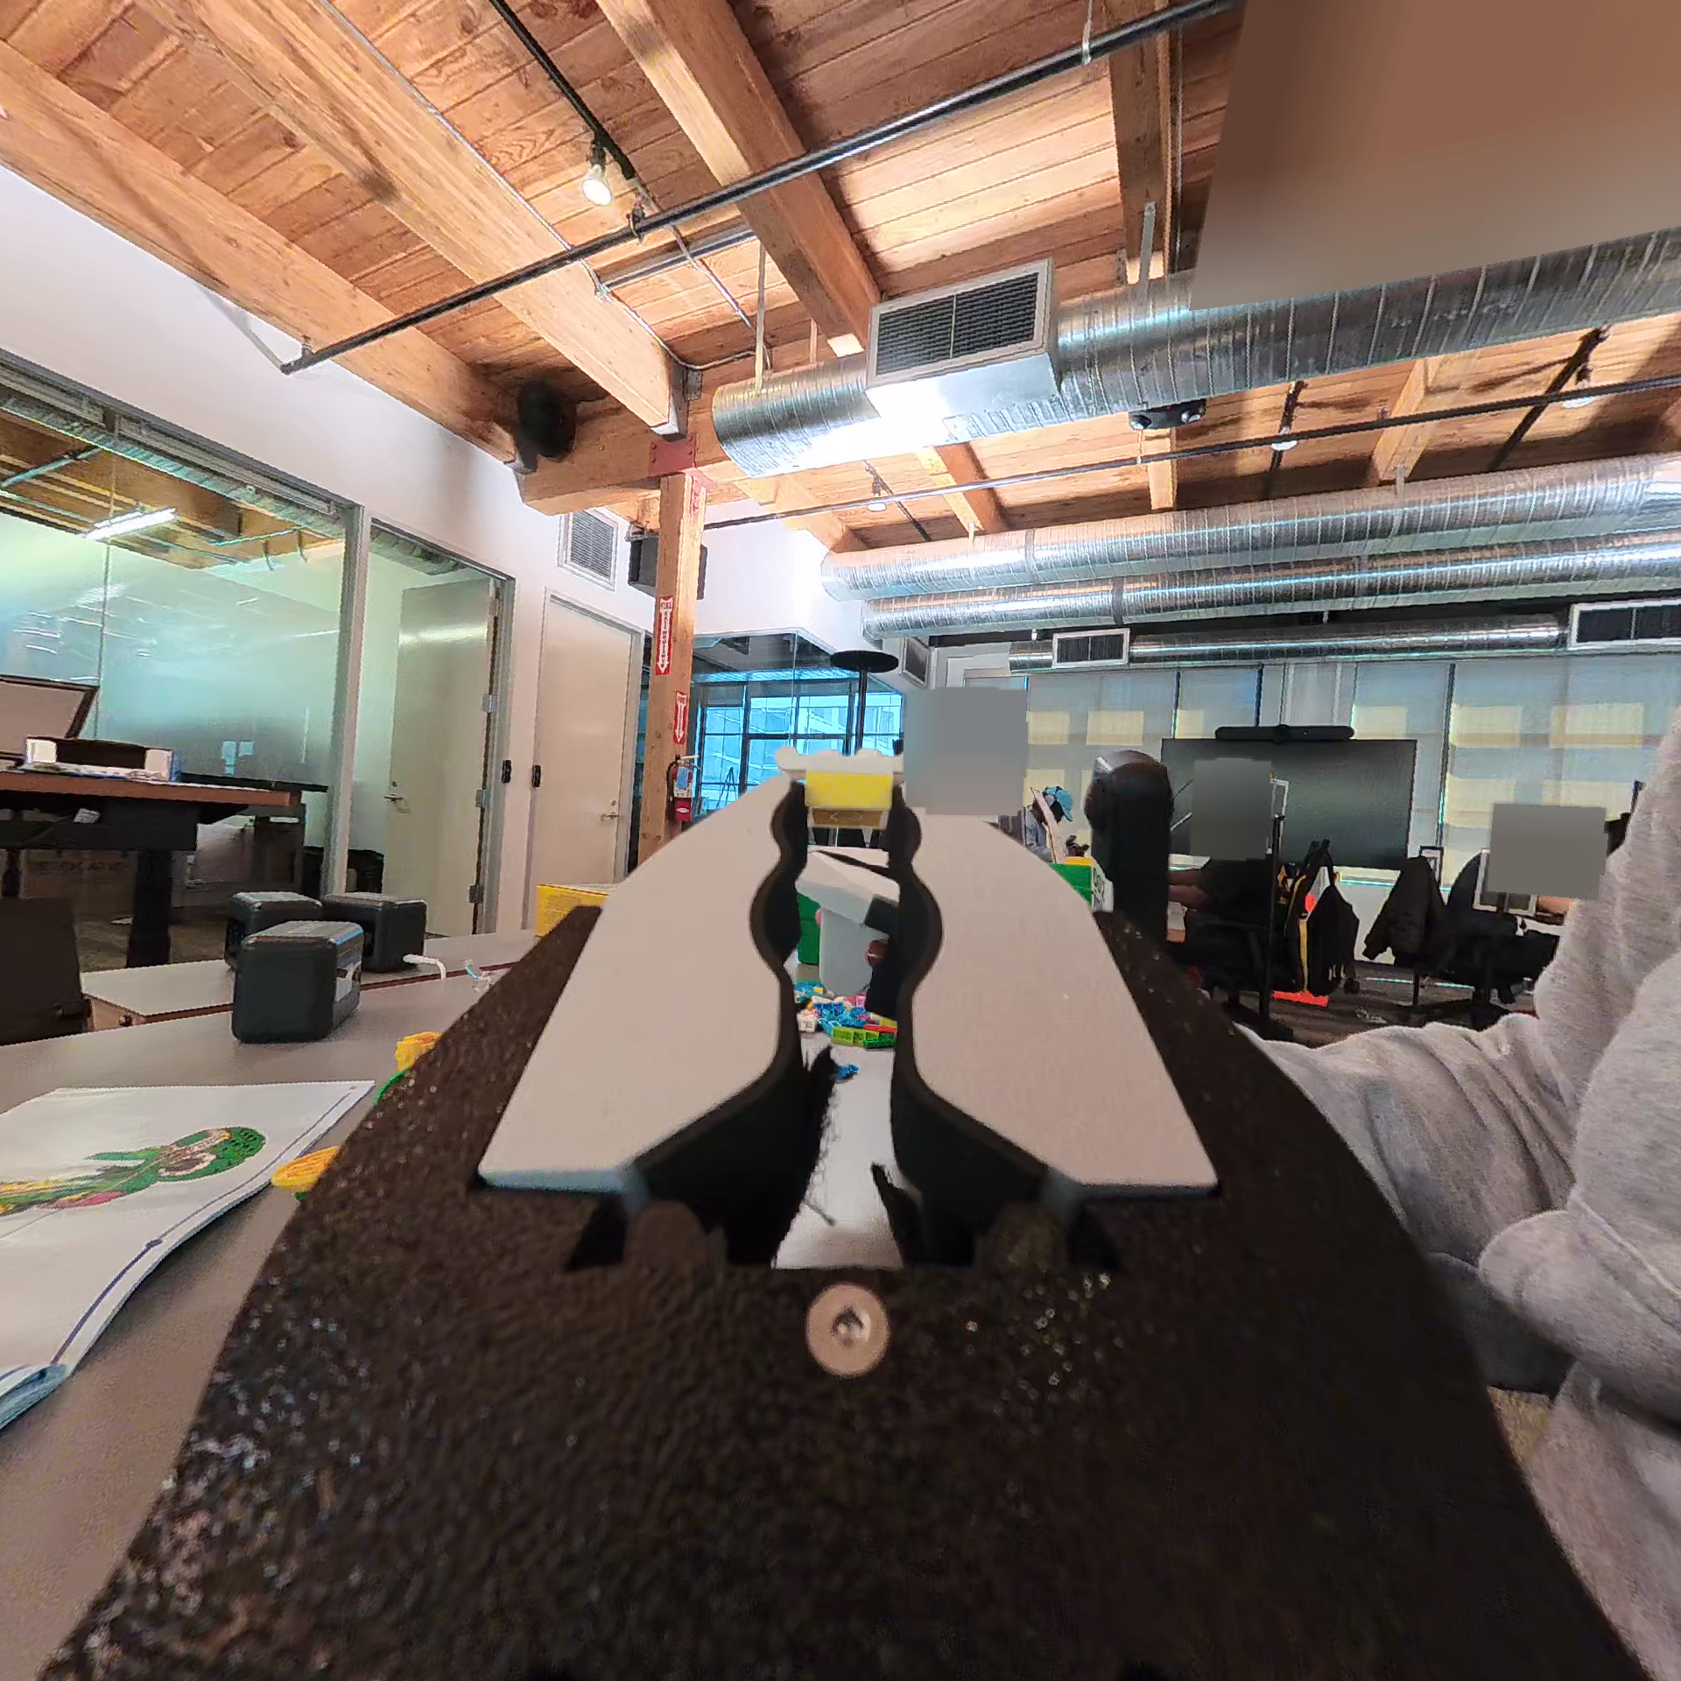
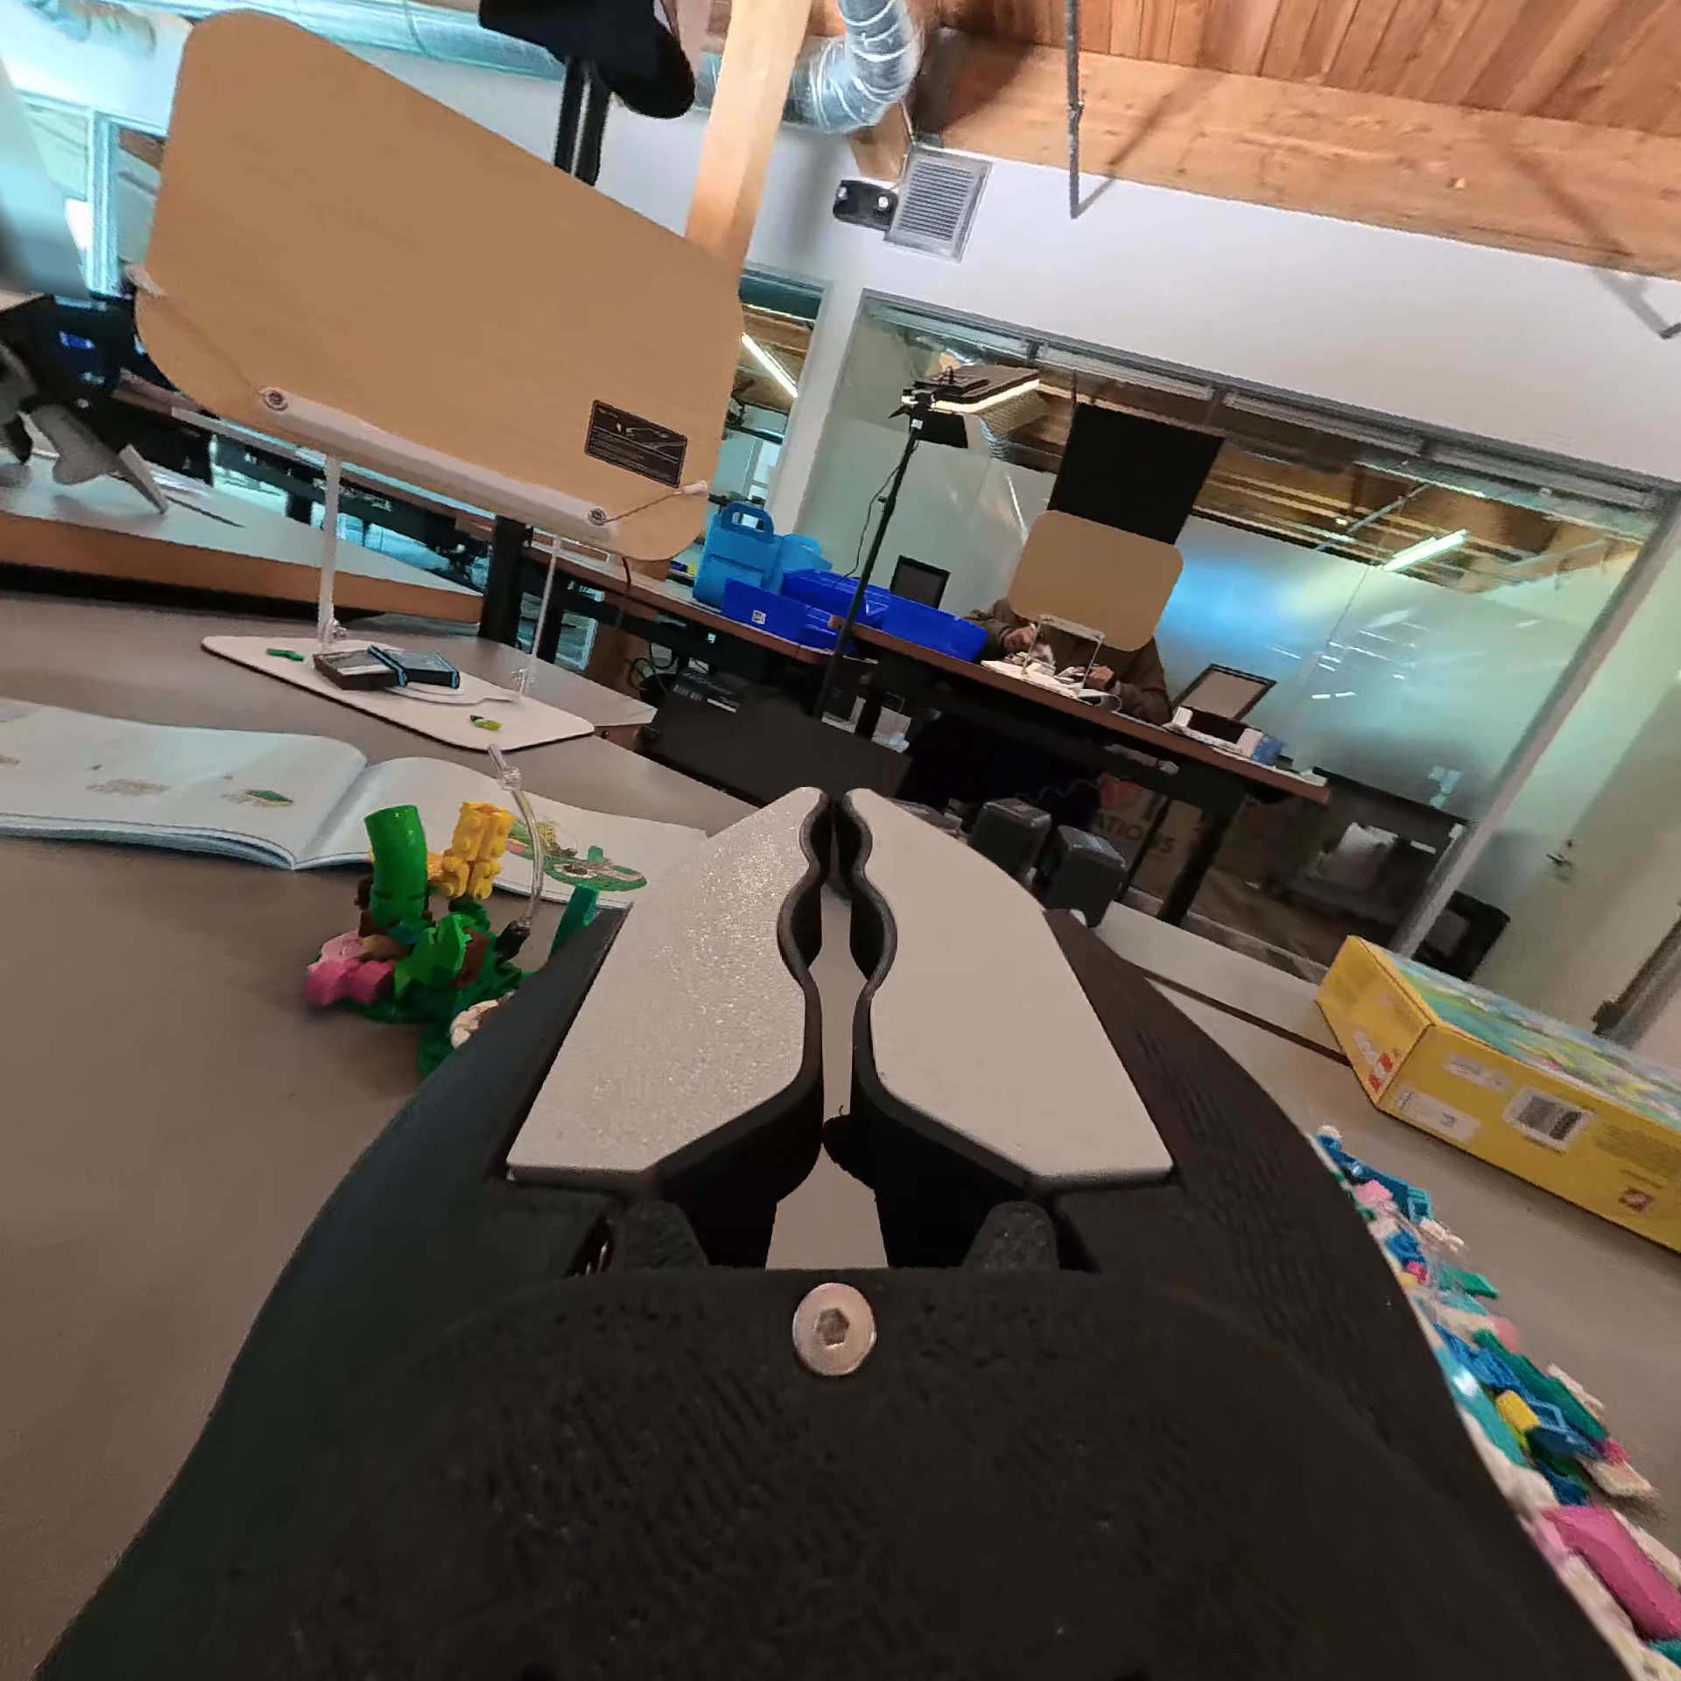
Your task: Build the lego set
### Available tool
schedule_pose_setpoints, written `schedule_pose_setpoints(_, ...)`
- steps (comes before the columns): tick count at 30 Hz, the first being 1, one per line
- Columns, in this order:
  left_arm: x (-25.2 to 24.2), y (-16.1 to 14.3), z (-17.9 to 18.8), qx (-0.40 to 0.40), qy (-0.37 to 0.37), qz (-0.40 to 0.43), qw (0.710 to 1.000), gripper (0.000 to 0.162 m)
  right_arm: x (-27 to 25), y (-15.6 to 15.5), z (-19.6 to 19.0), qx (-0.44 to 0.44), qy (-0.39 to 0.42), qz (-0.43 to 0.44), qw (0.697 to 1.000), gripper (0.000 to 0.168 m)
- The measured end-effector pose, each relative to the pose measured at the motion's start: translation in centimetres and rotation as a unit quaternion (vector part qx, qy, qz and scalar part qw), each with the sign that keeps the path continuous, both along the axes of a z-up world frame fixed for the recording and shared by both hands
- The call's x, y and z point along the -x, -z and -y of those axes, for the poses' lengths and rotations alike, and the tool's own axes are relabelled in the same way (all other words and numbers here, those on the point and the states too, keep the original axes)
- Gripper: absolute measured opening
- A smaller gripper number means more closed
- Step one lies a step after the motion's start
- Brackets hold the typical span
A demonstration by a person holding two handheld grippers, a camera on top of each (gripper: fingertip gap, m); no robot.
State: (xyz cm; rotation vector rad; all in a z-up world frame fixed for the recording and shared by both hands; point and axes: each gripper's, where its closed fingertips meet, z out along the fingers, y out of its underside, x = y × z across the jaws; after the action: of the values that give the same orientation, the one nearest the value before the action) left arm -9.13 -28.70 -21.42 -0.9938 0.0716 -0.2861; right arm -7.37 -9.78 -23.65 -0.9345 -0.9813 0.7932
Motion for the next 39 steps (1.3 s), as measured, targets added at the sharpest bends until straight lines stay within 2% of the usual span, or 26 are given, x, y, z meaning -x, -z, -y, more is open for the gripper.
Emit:
schedule_pose_setpoints(8,-2.0,0.4,-0.3,0.012,0.042,-0.032,0.999,0.016,-0.2,0.1,-0.6,0.046,-0.009,-0.011,0.999,0.000)
schedule_pose_setpoints(15,-1.0,0.2,-0.2,0.008,0.040,0.001,0.999,0.016,-0.1,0.1,-0.4,0.058,-0.025,-0.012,0.998,0.000)
schedule_pose_setpoints(25,-0.9,0.2,-0.1,0.005,0.043,0.007,0.999,0.016,0.5,0.4,0.7,0.012,-0.025,0.011,1.000,0.000)
schedule_pose_setpoints(39,-0.6,0.1,-0.1,0.004,0.038,0.018,0.999,0.016,0.7,0.8,0.0,0.031,-0.014,0.012,0.999,0.000)
